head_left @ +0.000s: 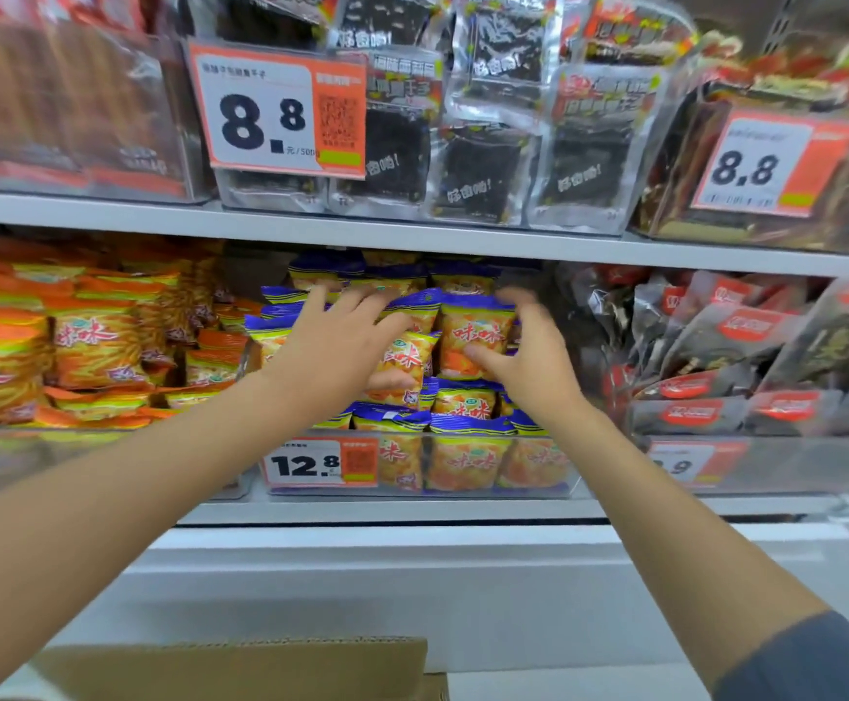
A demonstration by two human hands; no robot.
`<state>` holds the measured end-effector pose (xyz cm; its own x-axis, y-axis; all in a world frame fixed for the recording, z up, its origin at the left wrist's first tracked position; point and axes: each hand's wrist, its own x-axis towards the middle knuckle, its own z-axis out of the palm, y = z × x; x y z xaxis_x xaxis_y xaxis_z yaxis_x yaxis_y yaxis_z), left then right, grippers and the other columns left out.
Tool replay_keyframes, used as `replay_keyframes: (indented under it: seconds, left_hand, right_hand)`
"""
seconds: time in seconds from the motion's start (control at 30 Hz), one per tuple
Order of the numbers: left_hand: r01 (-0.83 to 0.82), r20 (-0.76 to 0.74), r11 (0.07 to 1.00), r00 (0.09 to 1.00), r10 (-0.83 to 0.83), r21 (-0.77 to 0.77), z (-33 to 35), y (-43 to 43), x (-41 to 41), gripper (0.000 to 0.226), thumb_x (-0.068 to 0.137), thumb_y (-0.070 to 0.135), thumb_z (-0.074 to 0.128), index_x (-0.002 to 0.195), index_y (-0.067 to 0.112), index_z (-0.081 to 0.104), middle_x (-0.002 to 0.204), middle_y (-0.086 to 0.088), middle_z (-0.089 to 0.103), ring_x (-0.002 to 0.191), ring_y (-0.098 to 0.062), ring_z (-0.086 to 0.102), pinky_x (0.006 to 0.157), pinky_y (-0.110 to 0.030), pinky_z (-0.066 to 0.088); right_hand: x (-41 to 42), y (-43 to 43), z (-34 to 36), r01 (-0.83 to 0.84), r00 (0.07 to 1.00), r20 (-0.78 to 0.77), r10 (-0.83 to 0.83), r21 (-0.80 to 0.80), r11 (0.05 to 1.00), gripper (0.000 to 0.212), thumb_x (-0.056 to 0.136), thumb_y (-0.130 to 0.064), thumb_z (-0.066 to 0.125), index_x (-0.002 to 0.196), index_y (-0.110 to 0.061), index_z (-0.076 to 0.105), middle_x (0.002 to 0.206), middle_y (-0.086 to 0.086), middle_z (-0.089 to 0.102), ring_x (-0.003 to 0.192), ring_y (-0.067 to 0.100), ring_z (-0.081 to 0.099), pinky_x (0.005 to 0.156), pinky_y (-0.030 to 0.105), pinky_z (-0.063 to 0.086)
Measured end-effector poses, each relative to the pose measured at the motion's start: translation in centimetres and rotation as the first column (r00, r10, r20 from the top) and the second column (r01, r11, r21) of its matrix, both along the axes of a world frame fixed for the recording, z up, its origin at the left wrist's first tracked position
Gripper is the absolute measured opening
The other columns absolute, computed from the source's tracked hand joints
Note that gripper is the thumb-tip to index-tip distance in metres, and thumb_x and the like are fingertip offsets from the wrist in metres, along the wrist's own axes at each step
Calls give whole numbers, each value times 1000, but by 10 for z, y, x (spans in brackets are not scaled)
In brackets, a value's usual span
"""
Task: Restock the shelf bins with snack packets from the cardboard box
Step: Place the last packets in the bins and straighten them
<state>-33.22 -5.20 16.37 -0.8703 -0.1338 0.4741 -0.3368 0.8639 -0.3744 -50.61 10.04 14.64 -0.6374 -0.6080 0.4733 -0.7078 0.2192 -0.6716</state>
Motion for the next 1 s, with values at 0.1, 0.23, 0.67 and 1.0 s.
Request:
replay_keyframes:
  seconds: [0.1,0.23,0.67,1.0]
  left_hand:
    - [-27,-94,999,995,30,41,-8,0,5,69,83,71,34,117,16,59,125,-8,61,117,-29,55,99,-52,38]
    - [-73,-158,991,983,90,110,-18,6,1,68,85,68,29,117,16,59,124,-9,60,122,-29,52,102,-53,34]
    - [-52,-237,980,967,97,191,-16,9,17,77,83,75,27,135,24,51,145,-9,47,139,-27,36,113,-58,14]
    - [-143,-147,947,971,191,287,-19,-4,41,93,77,81,14,149,26,32,156,-10,30,145,-28,24,113,-60,16]
  right_hand:
    - [3,-1,0,3,999,-54,1,75,997,63,80,-28,78,137,-20,50,132,4,47,118,16,49,91,18,35]
    - [6,-1,-1,-40,999,-3,41,81,996,64,82,-30,76,140,-22,49,138,4,42,124,14,45,95,15,31]
    - [24,16,4,55,991,-126,-53,14,998,69,84,-28,69,145,-31,38,149,0,27,139,14,23,108,24,26]
    - [61,-16,13,-173,982,-30,184,223,959,96,77,-32,75,153,-35,17,152,-2,31,130,17,40,99,28,39]
